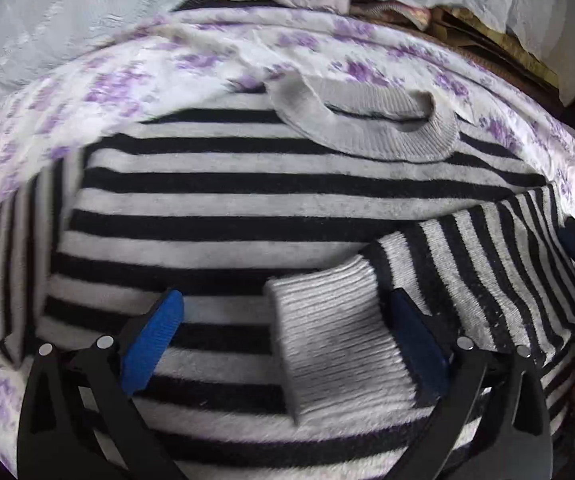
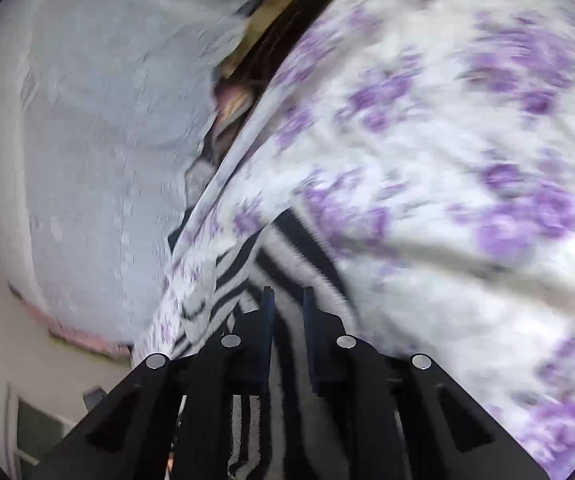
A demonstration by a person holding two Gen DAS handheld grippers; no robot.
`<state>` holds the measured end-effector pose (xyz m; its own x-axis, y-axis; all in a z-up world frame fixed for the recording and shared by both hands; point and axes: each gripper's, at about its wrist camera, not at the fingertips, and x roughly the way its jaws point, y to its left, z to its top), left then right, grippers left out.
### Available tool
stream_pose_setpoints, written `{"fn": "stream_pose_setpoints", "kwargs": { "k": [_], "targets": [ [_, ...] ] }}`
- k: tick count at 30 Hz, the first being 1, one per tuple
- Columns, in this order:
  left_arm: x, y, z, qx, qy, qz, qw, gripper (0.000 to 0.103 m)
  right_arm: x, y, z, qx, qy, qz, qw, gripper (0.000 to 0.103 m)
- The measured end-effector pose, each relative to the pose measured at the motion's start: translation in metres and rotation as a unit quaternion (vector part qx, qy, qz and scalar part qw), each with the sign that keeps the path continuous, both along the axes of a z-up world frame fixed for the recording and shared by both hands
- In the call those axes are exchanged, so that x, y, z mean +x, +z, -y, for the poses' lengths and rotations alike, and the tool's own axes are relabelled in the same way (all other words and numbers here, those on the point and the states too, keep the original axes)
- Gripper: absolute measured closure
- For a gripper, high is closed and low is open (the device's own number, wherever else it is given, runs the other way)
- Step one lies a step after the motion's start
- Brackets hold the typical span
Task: Fold small clothes
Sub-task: 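Open the right gripper to lay the cuff on the body and withdraw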
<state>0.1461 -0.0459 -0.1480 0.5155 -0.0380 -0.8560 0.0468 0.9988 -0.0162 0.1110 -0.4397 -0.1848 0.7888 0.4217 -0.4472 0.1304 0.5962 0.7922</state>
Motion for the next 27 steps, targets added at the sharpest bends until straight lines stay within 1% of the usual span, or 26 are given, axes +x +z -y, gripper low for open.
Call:
{"fn": "stream_pose_setpoints", "kwargs": {
  "k": [2,3,5,6,7,8,9,10,11,12,13,14,15,16,17,18,19,20,21,22,23,24,25,26,27],
  "targets": [
    [-0.014,0.01,0.0,0.008,-0.001,0.028,0.9996,0.005,-0.016,0.016,-0.005,-0.045,-0.004,0.017,0.999,0.066],
    [-0.021,0.015,0.001,0.005,-0.008,0.042,0.9991,0.005,-0.025,0.027,-0.012,-0.064,0.007,0.035,0.997,0.062],
    [-0.034,0.021,0.006,-0.005,-0.028,0.059,0.9978,0.005,-0.041,0.043,-0.032,-0.081,0.047,0.064,0.994,0.054],
    [-0.036,0.019,0.009,-0.007,-0.037,0.055,0.9977,0.005,-0.046,0.047,-0.042,-0.083,0.065,0.07,0.992,0.052],
    [-0.035,0.016,0.013,-0.004,-0.043,0.046,0.998,0.005,-0.05,0.047,-0.055,-0.083,0.095,0.07,0.99,0.045],
    [-0.032,0.005,0.017,0.008,-0.046,0.022,0.9987,0.004,-0.053,0.042,-0.067,-0.085,0.125,0.063,0.987,0.04],
    [-0.027,-0.006,0.018,0.016,-0.044,0.002,0.9989,0.004,-0.054,0.035,-0.075,-0.095,0.138,0.048,0.985,0.04],
    [-0.023,-0.012,0.016,0.006,-0.041,-0.003,0.9991,0.004,-0.056,0.026,-0.079,-0.117,0.135,0.028,0.984,0.04],
    [-0.023,-0.009,0.012,-0.008,-0.038,-0.001,0.9992,0.004,-0.056,0.017,-0.077,-0.132,0.124,0.012,0.983,0.051],
    [-0.023,-0.007,0.009,-0.011,-0.035,-0.004,0.9993,0.004,-0.056,0.01,-0.072,-0.126,0.119,0.007,0.985,0.06],
    [-0.025,-0.004,0.004,-0.012,-0.023,-0.002,0.9997,0.004,-0.058,0.006,-0.064,-0.114,0.104,-0.001,0.988,0.073],
    [-0.028,0.001,-0.002,-0.013,-0.012,0.006,0.9998,0.004,-0.06,0.009,-0.059,-0.106,0.09,-0.012,0.99,0.071],
    [-0.031,0.007,-0.009,-0.016,0.002,0.02,0.9997,0.004,-0.063,0.014,-0.055,-0.105,0.078,-0.008,0.991,0.067],
    [-0.033,0.012,-0.014,-0.021,0.011,0.029,0.9993,0.004,-0.065,0.027,-0.055,-0.118,0.069,0.012,0.991,0.054],
    [-0.028,0.017,-0.02,-0.034,0.02,0.034,0.9987,0.004,-0.061,0.037,-0.057,-0.132,0.068,0.028,0.989,0.051],
    [-0.022,0.018,-0.023,-0.045,0.024,0.028,0.9983,0.004,-0.053,0.047,-0.061,-0.141,0.071,0.04,0.987,0.051],
    [-0.018,0.018,-0.024,-0.05,0.025,0.019,0.9983,0.004,-0.045,0.052,-0.063,-0.14,0.075,0.043,0.986,0.051],
    [-0.008,0.012,-0.022,-0.049,0.024,0.0,0.9985,0.004,-0.034,0.055,-0.066,-0.132,0.081,0.043,0.987,0.05],
    [-0.001,0.004,-0.02,-0.037,0.026,-0.016,0.9989,0.004,-0.02,0.052,-0.068,-0.116,0.086,0.036,0.989,0.049],
    [0.002,-0.006,-0.016,-0.02,0.029,-0.022,0.9991,0.004,-0.009,0.047,-0.067,-0.105,0.084,0.026,0.991,0.047],
    [0.001,-0.009,-0.014,-0.012,0.026,-0.014,0.9995,0.004,0.001,0.038,-0.065,-0.098,0.079,0.006,0.992,0.043],
    [-0.003,-0.008,-0.011,-0.004,0.023,0.003,0.9997,0.004,0.012,0.021,-0.063,-0.098,0.073,-0.026,0.992,0.044],
    [-0.005,-0.007,-0.008,0.003,0.02,0.008,0.9998,0.004,0.013,0.009,-0.061,-0.096,0.072,-0.028,0.992,0.049],
    [-0.008,-0.006,-0.009,0.004,0.017,0.008,0.9998,0.004,0.005,0.007,-0.063,-0.106,0.069,-0.002,0.992,0.049],
    [-0.009,-0.004,-0.011,-0.003,0.018,0.008,0.9998,0.004,-0.002,0.009,-0.065,-0.118,0.072,0.01,0.99,0.049]
  ]
}}
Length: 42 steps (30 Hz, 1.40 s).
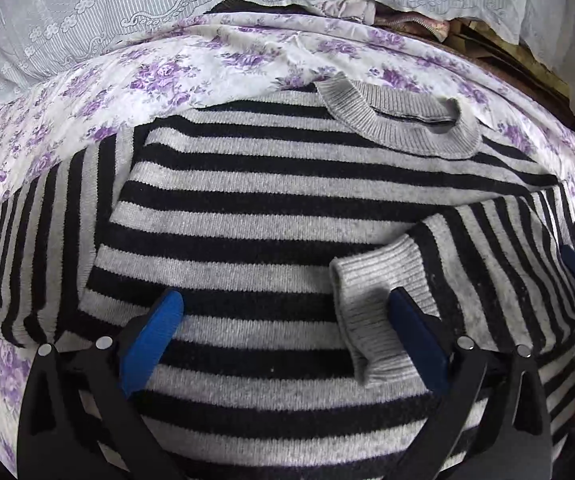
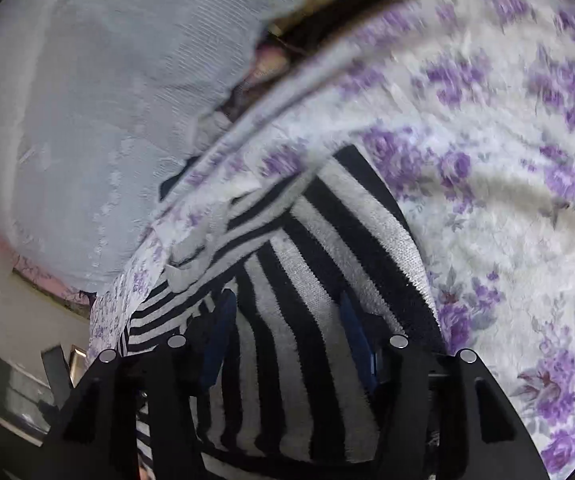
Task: Fold small clothes
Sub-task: 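Open the right gripper to lay the cuff on the body and withdraw, then grasp the other sleeve cuff with the left gripper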
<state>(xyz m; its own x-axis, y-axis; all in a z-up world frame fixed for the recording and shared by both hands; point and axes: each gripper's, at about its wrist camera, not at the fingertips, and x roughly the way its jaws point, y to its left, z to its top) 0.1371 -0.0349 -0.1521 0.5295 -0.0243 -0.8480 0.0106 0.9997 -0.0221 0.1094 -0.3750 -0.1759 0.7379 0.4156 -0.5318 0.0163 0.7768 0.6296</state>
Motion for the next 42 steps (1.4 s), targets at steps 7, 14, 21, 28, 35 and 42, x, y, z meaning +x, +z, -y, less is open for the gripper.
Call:
{"fn": "stream_pose_setpoints", "kwargs": {
  "k": [7,14,21,28,35,42],
  "targets": [
    [-0.036,0.029,-0.057,-0.078,0.04,0.02,0.996,0.004,-0.095,0.048,-0.01,-0.113,-0.019,0.074,0.991,0.017],
    [-0.077,0.047,-0.142,-0.093,0.114,0.027,0.9887,0.004,-0.152,0.036,0.005,-0.178,-0.099,0.071,0.976,0.004],
    [-0.114,0.027,-0.223,-0.157,0.188,0.002,0.9696,0.005,-0.171,0.034,0.003,-0.247,-0.135,0.048,0.958,0.004],
    [-0.107,0.018,-0.258,-0.216,0.221,0.017,0.9507,0.005,-0.181,0.042,-0.026,-0.271,-0.088,0.095,0.954,0.004],
    [-0.076,0.015,-0.269,-0.247,0.259,0.01,0.9339,0.005,-0.172,0.098,-0.089,-0.224,0.006,0.171,0.959,0.004],
    [-0.069,0.009,-0.3,-0.299,0.284,0.043,0.91,0.018,-0.133,0.124,-0.149,-0.171,0.034,0.188,0.967,0.004]
  ]
}}
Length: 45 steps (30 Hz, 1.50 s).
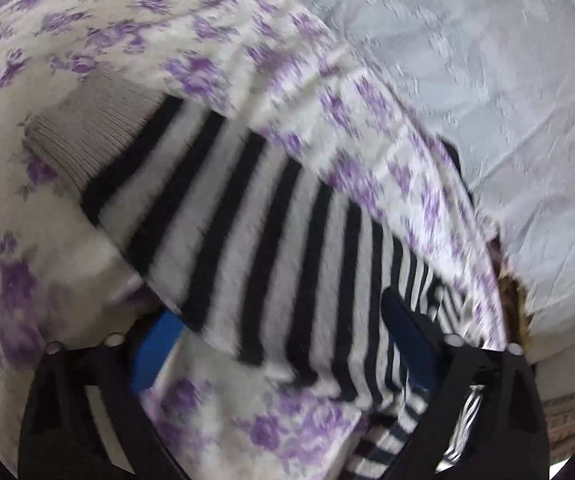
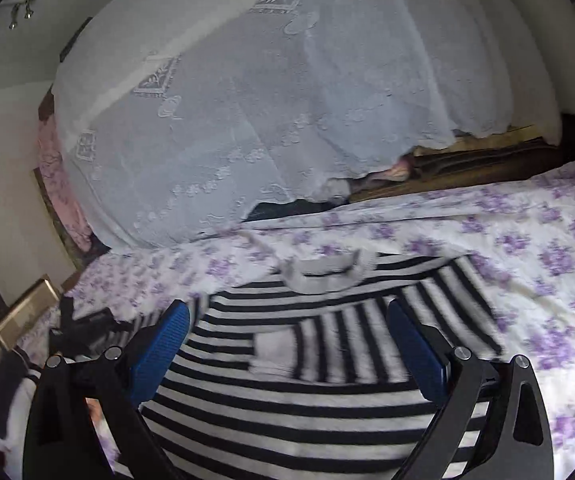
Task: Fold small clothes
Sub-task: 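Grasp the other sleeve cuff with the left gripper, then fold the held sleeve across the body with the left gripper and release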
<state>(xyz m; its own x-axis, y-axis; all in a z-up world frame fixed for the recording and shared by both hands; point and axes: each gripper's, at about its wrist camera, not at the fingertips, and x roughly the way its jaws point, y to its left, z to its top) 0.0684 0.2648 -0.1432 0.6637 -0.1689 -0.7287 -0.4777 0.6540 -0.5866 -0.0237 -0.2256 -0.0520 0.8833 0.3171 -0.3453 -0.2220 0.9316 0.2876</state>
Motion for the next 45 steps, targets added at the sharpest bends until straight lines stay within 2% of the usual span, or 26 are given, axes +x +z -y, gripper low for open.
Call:
{"fn": "stream_pose_setpoints", "kwargs": {
  "k": [3,5,7,8,10,13,16,19,22,28,37,45],
  "targets": [
    [-0.002,-0.005,-0.026,-0.032,0.014,0.02,0.9992,0.037,0.005,-0.005,-0.02,0.011,0.02,0.0,1.0,0.004],
    [-0.003,-0.009,-0.038,-0.039,0.018,0.024,0.9988,0.059,0.007,-0.016,-0.026,0.005,0.028,-0.004,1.0,0.004],
    [-0.004,-0.015,-0.049,-0.057,0.022,0.026,0.9978,0.074,0.013,-0.028,-0.028,-0.013,0.027,-0.022,0.999,0.004],
    [-0.004,-0.016,-0.052,-0.064,0.024,0.027,0.9973,0.08,0.016,-0.032,-0.027,-0.018,0.026,-0.031,0.999,0.004],
    [-0.005,-0.016,-0.054,-0.066,0.025,0.029,0.997,0.085,0.019,-0.038,-0.02,-0.004,0.018,-0.04,0.999,0.004],
    [-0.005,-0.01,-0.047,-0.039,0.02,0.025,0.9987,0.087,0.02,-0.038,-0.008,0.026,0.014,-0.046,0.998,0.004],
    [-0.006,0.008,-0.03,0.022,-0.003,0.027,0.9994,0.089,0.02,-0.036,-0.001,0.032,0.008,-0.043,0.999,0.004],
    [-0.009,0.034,0.0,0.096,-0.033,0.038,0.9941,0.089,0.023,-0.036,0.004,0.04,0.004,-0.049,0.998,0.004],
    [-0.012,0.048,0.027,0.146,-0.055,0.043,0.9869,0.089,0.028,-0.039,0.009,0.055,0.008,-0.062,0.997,0.004],
    [-0.016,0.061,0.065,0.189,-0.092,0.048,0.9765,0.089,0.031,-0.039,0.02,0.066,0.005,-0.069,0.995,0.004],
    [-0.011,0.084,0.123,0.242,-0.135,0.05,0.9596,0.089,0.047,-0.052,0.041,0.124,0.008,-0.116,0.985,0.004],
    [-0.005,0.098,0.171,0.254,-0.169,0.059,0.9506,0.089,0.052,-0.054,0.057,0.165,0.008,-0.131,0.978,0.004]
  ]
}}
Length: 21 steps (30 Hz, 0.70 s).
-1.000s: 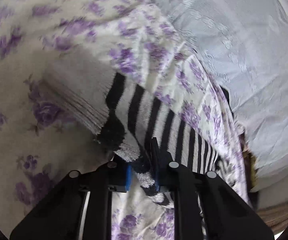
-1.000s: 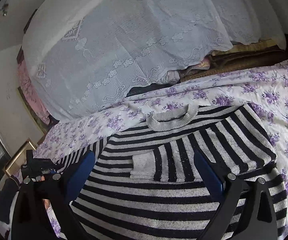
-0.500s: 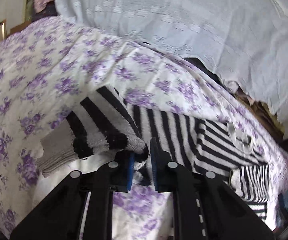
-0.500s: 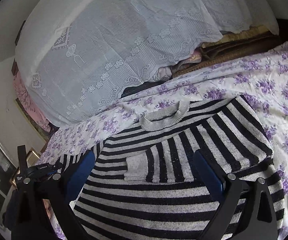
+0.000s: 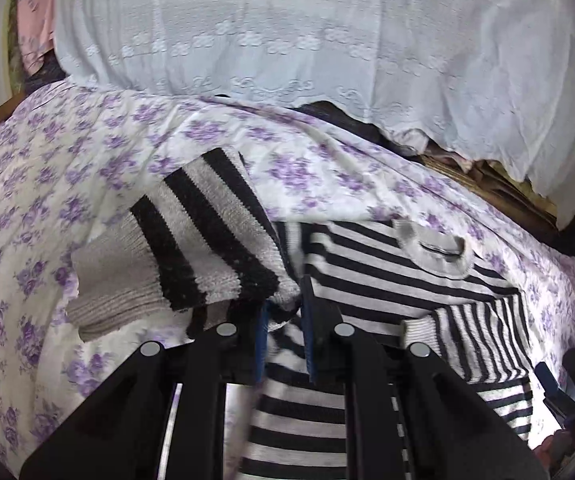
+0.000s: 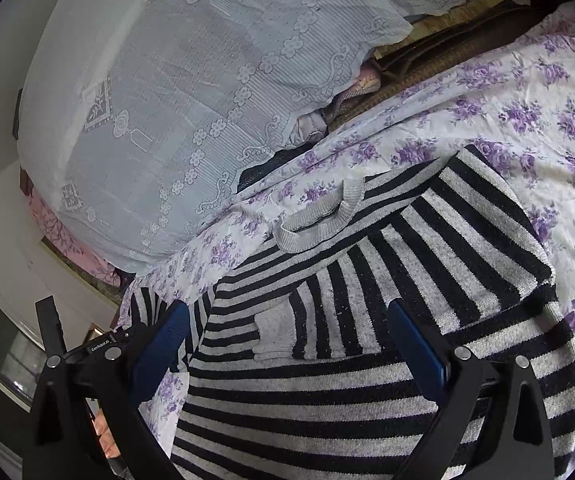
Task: Fold small clothes
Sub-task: 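Fold the held sleeve across the body with the left gripper and release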
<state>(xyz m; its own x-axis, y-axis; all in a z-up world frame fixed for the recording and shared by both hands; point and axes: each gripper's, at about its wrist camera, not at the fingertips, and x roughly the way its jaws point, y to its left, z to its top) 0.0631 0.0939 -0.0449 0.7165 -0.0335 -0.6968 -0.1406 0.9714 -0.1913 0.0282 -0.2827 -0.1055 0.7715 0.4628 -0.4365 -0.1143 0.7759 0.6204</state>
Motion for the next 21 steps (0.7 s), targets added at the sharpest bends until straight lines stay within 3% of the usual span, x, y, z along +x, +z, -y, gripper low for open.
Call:
{"fn": "stream_pose_setpoints", "kwargs": {
  "k": [12,21],
  "targets": [
    [0.014,-0.002,0.082,0.021,-0.063,-0.016,0.9977,0.089,0.006,-0.004,0.028,0.051,-0.013,-0.022,0.998,0.004],
    [0.02,-0.002,0.152,0.047,-0.124,-0.013,0.9911,0.09,0.009,-0.006,0.047,0.078,-0.032,-0.026,0.996,0.004]
  ]
}}
